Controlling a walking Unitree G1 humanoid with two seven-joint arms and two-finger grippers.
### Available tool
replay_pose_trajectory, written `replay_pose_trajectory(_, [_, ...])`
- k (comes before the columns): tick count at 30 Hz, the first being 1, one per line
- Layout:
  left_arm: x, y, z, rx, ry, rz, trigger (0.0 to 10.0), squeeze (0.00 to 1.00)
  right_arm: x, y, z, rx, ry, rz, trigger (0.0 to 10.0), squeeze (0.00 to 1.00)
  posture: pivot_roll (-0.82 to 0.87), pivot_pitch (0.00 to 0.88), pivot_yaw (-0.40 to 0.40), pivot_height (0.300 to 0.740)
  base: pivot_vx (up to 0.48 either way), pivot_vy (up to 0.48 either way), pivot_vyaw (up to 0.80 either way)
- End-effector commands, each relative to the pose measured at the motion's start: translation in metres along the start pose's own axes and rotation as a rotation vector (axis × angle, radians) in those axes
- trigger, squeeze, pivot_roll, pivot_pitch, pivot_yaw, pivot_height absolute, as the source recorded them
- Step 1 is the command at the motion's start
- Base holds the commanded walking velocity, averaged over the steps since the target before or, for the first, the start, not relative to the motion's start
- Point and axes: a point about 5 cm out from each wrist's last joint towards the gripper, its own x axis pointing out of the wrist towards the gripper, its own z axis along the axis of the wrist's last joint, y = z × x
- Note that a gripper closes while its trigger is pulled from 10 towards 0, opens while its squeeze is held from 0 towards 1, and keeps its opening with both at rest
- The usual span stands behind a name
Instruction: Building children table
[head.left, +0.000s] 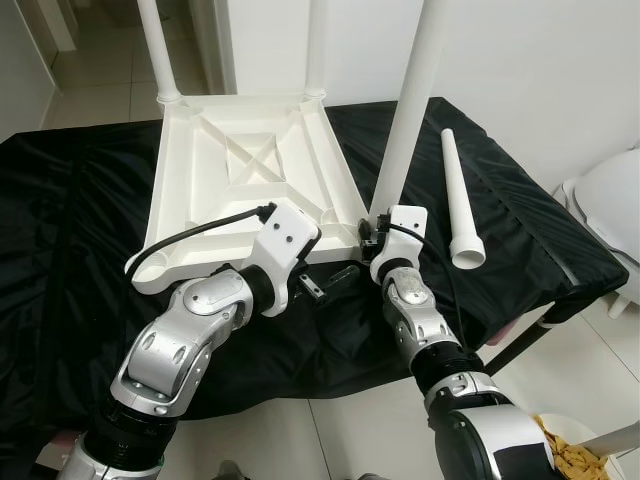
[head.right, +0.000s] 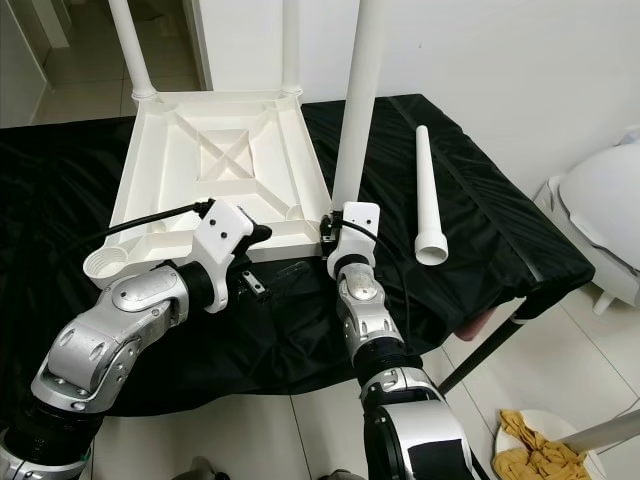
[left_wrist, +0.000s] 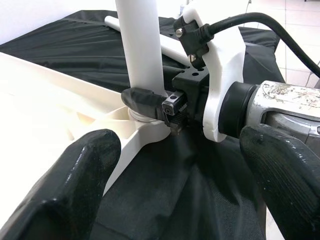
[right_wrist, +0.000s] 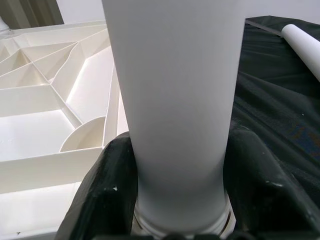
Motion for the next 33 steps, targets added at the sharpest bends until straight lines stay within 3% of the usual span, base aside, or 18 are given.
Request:
replay_pose_trajectory(1, [0.000, -0.003, -0.002, -0.003, 0.012, -0.012, 10.0, 0.00, 0.000, -0.004, 0.000, -0.012, 0.005, -0.024, 0.0, 0.00, -0.01, 0.044, -0.002, 0.740, 0.000, 0.000, 0.00])
replay_pose_trajectory(3, [0.000, -0.003, -0.001, -0.003, 0.011, -0.012, 10.0, 0.00, -0.001, -0.005, 0.000, -0.017, 0.005, -0.025, 0.0, 0.00, -0.01, 0.044, -0.002, 0.740, 0.000, 0.000, 0.00])
replay_pose_trajectory(4, [0.001, -0.003, -0.001, -0.003, 0.010, -0.011, 10.0, 0.00, -0.001, -0.005, -0.001, -0.014, 0.015, -0.018, 10.0, 0.00, -0.02, 0.045, -0.008, 0.740, 0.000, 0.000, 0.00])
replay_pose_trajectory(8, [0.001, -0.003, -0.002, -0.011, 0.008, -0.007, 10.0, 0.00, 0.000, -0.007, -0.003, -0.016, 0.032, 0.002, 10.0, 0.00, -0.03, 0.046, -0.010, 0.740, 0.000, 0.000, 0.00])
replay_pose_trajectory(9, [0.001, -0.003, -0.002, -0.013, 0.007, -0.007, 10.0, 0.00, 0.000, -0.009, -0.001, -0.020, 0.031, 0.004, 10.0, 0.68, -0.03, 0.046, -0.015, 0.740, 0.000, 0.000, 0.00])
replay_pose_trajectory(10, [0.001, -0.003, -0.002, -0.013, 0.007, -0.007, 10.0, 0.00, 0.000, -0.009, -0.001, -0.020, 0.031, 0.004, 10.0, 0.68, -0.03, 0.046, -0.015, 0.740, 0.000, 0.000, 0.00])
replay_pose_trajectory(11, [0.001, -0.004, -0.002, -0.015, 0.006, -0.004, 10.0, 0.00, 0.000, -0.011, 0.001, -0.017, 0.021, 0.011, 10.0, 1.00, -0.03, 0.047, -0.019, 0.740, 0.000, 0.000, 0.00])
replay_pose_trajectory(18, [0.000, -0.004, -0.005, -0.023, 0.011, 0.009, 10.0, 0.00, 0.002, -0.026, 0.007, 0.011, 0.021, 0.080, 10.0, 1.00, -0.03, 0.051, -0.027, 0.740, 0.000, 0.000, 0.00])
replay_pose_trajectory(22, [0.000, -0.004, -0.005, -0.025, 0.012, 0.011, 10.0, 0.00, 0.004, -0.032, 0.012, -0.035, 0.020, 0.197, 10.0, 1.00, -0.03, 0.049, -0.027, 0.740, 0.000, 0.000, 0.00])
replay_pose_trajectory(23, [0.000, -0.004, -0.005, -0.024, 0.011, 0.011, 10.0, 0.00, 0.005, -0.034, 0.015, -0.052, 0.015, 0.268, 10.0, 0.00, -0.03, 0.049, -0.027, 0.740, 0.000, 0.000, 0.00])
replay_pose_trajectory(28, [0.001, -0.004, -0.004, -0.021, 0.010, 0.011, 10.0, 0.00, 0.006, -0.038, 0.020, -0.061, 0.008, 0.367, 10.0, 0.00, -0.02, 0.043, -0.030, 0.740, 0.000, 0.000, 0.00])
replay_pose_trajectory(31, [0.000, -0.002, -0.004, -0.018, 0.010, 0.014, 10.0, 0.00, 0.005, -0.044, 0.024, -0.131, -0.001, 0.513, 10.0, 0.00, -0.02, 0.038, -0.031, 0.740, 0.000, 0.000, 0.00])
replay_pose_trajectory(33, [0.000, -0.002, -0.004, -0.016, 0.010, 0.015, 10.0, 0.00, 0.006, -0.049, 0.024, -0.153, 0.008, 0.522, 10.0, 0.00, -0.01, 0.031, -0.034, 0.740, 0.000, 0.000, 0.00])
